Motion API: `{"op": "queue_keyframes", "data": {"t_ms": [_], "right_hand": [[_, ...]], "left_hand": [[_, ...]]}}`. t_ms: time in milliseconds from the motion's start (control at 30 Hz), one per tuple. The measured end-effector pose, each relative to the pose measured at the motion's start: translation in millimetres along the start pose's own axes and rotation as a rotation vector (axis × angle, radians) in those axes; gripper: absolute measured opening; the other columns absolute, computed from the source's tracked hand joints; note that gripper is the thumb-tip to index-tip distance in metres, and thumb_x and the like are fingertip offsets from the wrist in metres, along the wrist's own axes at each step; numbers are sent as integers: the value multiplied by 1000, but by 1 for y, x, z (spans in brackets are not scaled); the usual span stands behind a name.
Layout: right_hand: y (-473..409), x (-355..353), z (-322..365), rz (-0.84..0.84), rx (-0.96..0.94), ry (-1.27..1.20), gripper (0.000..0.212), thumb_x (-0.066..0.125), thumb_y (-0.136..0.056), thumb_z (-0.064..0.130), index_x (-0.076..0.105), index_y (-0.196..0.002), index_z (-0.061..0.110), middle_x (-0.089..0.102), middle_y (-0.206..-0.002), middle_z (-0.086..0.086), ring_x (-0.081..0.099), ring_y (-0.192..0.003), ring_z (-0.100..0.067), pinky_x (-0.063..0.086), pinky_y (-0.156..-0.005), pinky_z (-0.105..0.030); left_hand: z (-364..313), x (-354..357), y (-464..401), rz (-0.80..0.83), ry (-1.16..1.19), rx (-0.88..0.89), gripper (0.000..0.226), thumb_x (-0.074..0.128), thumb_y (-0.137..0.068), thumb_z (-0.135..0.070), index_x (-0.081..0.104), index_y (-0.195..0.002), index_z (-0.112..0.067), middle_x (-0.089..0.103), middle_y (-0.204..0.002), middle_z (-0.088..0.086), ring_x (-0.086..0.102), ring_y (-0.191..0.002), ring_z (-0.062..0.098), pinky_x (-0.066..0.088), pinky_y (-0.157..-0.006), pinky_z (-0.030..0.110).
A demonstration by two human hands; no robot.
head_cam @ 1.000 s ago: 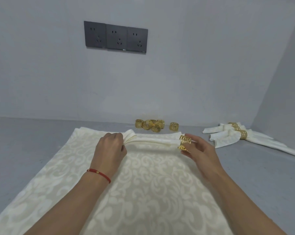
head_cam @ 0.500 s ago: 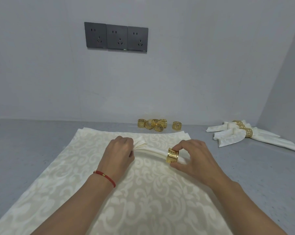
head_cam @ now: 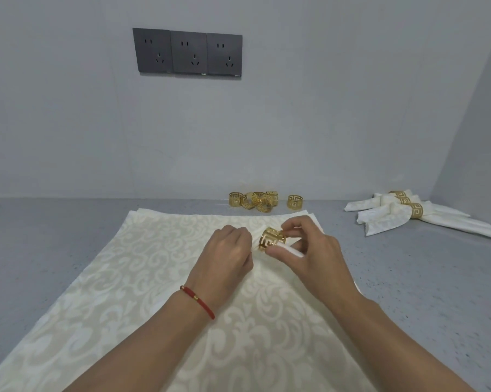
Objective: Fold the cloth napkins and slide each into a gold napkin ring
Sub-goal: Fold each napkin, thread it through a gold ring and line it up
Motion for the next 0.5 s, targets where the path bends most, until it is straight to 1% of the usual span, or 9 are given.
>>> {"op": "queue_keyframes", "data": {"t_ms": [33,100,167,233,300,367,400,467,500], "right_hand": [[-1,-3,-1,-37,20,-25,42,86,-75,49,55,-100,35,65,-99,20,62,-70,-5,48,-70,-22],[-3,-6,-3,-68,46,-48,39,87,-75,49,56,-89,29,63,-88,13,53,-61,-4,44,-62,-18],[-5,-3,-4,-40,64,-91,31,86,-77,47,64,-80,25,63,-76,9,50,-57,-3,37,-56,-17],[-4,1,-5,-10,86,-139,24,81,-82,48,71,-80,26,65,-72,11,55,-61,-3,39,-60,-19],[-2,3,-4,20,103,-187,18,76,-89,45,76,-84,28,71,-79,14,62,-72,-2,44,-70,-20],[-1,4,-5,66,152,-279,14,68,-97,33,79,-89,28,74,-89,18,66,-85,-1,52,-81,-26],[-1,4,-5,94,177,-326,17,65,-99,25,80,-92,28,73,-91,20,66,-87,-2,54,-82,-27],[0,4,-4,129,198,-368,26,60,-99,15,82,-94,29,71,-87,22,62,-77,0,52,-75,-25],[1,3,-4,126,197,-369,26,60,-99,13,82,-94,27,70,-84,21,58,-71,0,49,-72,-24]], "left_hand": [[1,-1,0,-13,0,1,28,63,-63,6,42,-64,-13,43,-58,4,45,-56,23,39,-49,33],[3,-5,1,-34,0,-2,13,49,-75,-4,43,-66,-12,45,-61,3,45,-60,22,37,-54,31],[4,-8,2,-56,-5,-12,12,42,-78,-8,45,-67,-11,46,-62,2,46,-62,21,35,-57,29],[5,-10,2,-77,-3,-21,14,42,-79,-8,46,-67,-11,45,-62,1,45,-62,21,35,-57,29],[6,-14,2,-104,0,-29,14,41,-79,-8,45,-66,-10,43,-61,1,42,-61,20,34,-57,29],[7,-16,2,-119,7,-37,14,41,-78,-7,45,-66,-10,42,-61,1,40,-62,19,33,-58,27],[7,-17,2,-123,8,-33,13,41,-78,-7,46,-66,-10,42,-61,1,40,-62,19,32,-59,27],[5,-17,1,-125,4,-22,13,44,-78,-5,47,-67,-9,43,-62,2,41,-63,20,34,-59,27],[4,-17,2,-121,3,-18,12,47,-78,-3,48,-67,-9,44,-62,2,42,-63,20,35,-59,28]]}}
Point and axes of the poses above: each hand's wrist, its own y-axis away from the middle knuckle, its own x-axis out of the palm, z = x × y, the point moved 8 cm from there along -y, towards the middle knuckle
